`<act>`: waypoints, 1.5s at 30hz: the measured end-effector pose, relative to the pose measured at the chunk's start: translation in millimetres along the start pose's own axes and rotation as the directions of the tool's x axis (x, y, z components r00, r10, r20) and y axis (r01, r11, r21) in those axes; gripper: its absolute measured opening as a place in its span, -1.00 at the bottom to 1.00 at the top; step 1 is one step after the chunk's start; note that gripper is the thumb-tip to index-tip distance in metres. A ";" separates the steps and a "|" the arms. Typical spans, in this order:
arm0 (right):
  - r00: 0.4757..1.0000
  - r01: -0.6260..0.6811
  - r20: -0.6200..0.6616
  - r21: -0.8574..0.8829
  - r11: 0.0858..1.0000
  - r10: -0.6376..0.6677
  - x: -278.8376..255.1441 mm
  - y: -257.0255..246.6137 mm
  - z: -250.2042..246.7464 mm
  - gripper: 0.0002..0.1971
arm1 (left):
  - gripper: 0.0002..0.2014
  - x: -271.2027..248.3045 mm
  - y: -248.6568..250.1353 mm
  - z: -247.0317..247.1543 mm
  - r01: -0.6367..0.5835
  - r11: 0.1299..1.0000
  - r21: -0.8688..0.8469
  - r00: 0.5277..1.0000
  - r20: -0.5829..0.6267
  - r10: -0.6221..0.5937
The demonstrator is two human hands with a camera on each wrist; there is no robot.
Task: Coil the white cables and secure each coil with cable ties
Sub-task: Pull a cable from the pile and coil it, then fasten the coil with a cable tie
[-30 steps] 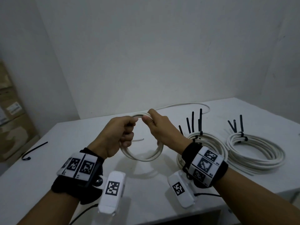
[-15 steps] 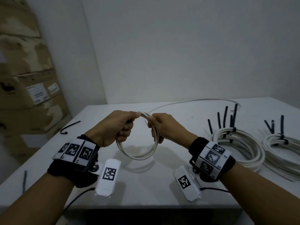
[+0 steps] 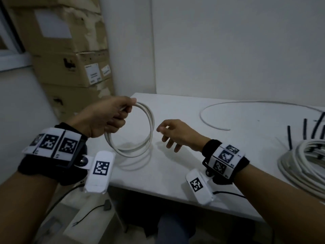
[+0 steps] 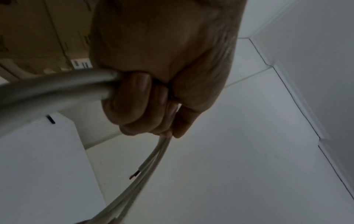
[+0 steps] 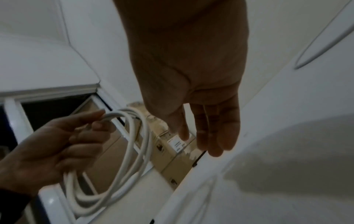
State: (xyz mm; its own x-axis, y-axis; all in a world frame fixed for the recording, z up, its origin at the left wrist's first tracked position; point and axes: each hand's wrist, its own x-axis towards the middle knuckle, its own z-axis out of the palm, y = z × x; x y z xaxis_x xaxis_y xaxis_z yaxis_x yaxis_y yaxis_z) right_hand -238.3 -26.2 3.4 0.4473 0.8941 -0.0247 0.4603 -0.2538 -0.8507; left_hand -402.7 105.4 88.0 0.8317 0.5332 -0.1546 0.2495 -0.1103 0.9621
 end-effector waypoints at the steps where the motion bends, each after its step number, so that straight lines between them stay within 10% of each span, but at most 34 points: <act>1: 0.999 0.004 0.044 -0.064 0.998 -0.001 6.4 -2.7 10.2 -0.78 | -0.66 -3.0 -1.3 -8.5 0.006 1.000 -0.004 1.000 -0.014 -0.006; 15: 0.878 0.336 0.467 -0.443 0.831 -0.106 49.7 -62.5 126.0 -0.57 | -0.63 -45.0 -37.7 -97.4 0.057 0.998 0.040 0.971 -0.236 -0.046; 21: 0.849 0.472 0.491 -0.542 0.695 -0.193 48.3 -59.7 147.5 -0.87 | -0.63 -43.9 -45.5 -105.9 0.040 0.999 0.029 0.968 -0.248 -0.032; 28: 0.911 0.321 0.403 -0.571 0.756 -0.083 19.3 -52.9 84.8 -0.94 | -0.63 -24.9 -43.2 -78.9 -0.022 0.999 -0.024 0.978 -0.209 0.017; 37: 0.990 0.113 -0.011 -0.546 0.830 -0.142 -77.3 -39.9 -58.9 -0.88 | -0.58 32.7 -15.2 31.8 -0.073 0.997 -0.037 0.996 -0.056 0.071; 45: 0.979 0.171 0.026 -0.639 0.750 -0.201 -142.7 -5.8 -96.7 -0.95 | -0.48 66.8 29.3 163.0 -0.137 0.989 -0.059 0.985 0.094 0.142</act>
State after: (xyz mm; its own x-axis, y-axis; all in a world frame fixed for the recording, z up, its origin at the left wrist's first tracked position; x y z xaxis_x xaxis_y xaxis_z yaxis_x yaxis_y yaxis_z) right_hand -230.6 -188.0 62.6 0.3253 0.9362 0.1331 0.9118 -0.2733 -0.3065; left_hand -259.0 1.1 69.3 0.9018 0.4307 -0.0368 0.1037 -0.1329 0.9857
